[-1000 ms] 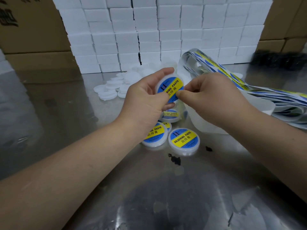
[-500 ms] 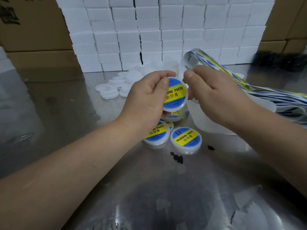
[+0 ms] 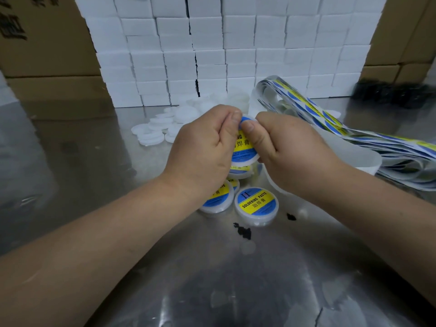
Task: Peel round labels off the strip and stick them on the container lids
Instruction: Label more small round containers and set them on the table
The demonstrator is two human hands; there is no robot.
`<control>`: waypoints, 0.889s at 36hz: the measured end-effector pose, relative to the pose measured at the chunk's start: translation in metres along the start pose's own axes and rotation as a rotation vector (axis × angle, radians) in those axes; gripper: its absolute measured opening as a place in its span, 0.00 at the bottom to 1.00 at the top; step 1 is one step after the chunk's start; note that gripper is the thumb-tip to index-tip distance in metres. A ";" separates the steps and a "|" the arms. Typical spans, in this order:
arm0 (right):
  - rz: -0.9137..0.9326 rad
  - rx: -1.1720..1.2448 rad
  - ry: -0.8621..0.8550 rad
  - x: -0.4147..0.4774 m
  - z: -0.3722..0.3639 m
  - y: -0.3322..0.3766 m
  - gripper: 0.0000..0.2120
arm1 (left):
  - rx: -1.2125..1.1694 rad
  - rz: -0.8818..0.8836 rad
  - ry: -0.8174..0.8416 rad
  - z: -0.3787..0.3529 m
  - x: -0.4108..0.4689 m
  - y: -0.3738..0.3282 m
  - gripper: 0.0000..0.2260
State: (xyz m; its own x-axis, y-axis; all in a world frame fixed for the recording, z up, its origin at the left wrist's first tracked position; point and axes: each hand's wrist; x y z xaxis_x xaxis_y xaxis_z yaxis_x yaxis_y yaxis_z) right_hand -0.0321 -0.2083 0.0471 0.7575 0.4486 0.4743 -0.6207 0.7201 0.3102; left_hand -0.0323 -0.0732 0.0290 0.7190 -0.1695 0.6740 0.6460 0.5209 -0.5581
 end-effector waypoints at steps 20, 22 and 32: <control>-0.101 0.053 -0.075 -0.002 0.003 -0.003 0.25 | 0.179 0.169 0.068 0.008 0.000 0.013 0.21; -0.143 -0.028 -0.103 0.002 0.008 -0.009 0.26 | 0.247 0.257 0.103 0.012 0.003 0.019 0.22; -0.417 -0.356 0.099 0.009 0.011 -0.028 0.16 | 0.237 0.456 0.245 0.016 0.014 0.037 0.22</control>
State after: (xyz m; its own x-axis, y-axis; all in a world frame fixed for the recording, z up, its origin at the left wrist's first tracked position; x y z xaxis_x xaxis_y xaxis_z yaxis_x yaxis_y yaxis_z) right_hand -0.0105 -0.2306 0.0518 0.9505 0.1226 0.2856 -0.1705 0.9740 0.1493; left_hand -0.0024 -0.0427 0.0251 0.9684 -0.0579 0.2424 0.2012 0.7555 -0.6235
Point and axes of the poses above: each hand's wrist, its own x-axis towards the middle knuckle, its own z-axis out of the back of the hand, y = z × x, and after that the axes turned 9 degrees about y, right-handed
